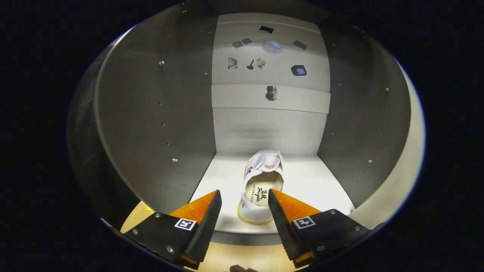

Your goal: Open the shoe cabinet door, grab the shoes and put them into the shoe cabinet, then close the shoe cabinet door.

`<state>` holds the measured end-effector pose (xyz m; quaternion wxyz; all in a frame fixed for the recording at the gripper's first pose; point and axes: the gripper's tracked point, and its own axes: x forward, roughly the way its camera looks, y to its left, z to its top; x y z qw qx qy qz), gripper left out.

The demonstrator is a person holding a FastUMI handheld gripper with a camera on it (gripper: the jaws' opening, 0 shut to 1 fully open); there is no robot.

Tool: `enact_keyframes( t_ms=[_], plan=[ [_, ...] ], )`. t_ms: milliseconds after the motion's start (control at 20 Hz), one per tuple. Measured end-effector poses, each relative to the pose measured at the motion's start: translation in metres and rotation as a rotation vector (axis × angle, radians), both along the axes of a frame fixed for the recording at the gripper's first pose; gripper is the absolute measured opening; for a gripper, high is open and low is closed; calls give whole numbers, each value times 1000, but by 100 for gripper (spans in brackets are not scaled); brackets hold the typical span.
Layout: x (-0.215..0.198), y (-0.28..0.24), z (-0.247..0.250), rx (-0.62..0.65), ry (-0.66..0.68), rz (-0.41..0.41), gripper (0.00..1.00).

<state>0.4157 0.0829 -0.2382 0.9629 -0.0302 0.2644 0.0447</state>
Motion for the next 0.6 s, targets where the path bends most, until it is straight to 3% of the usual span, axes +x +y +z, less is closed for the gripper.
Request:
enact_keyframes(
  t_ms=[600],
  plan=[
    [-170,-53,84,63,-68,-125,81]
  ],
)
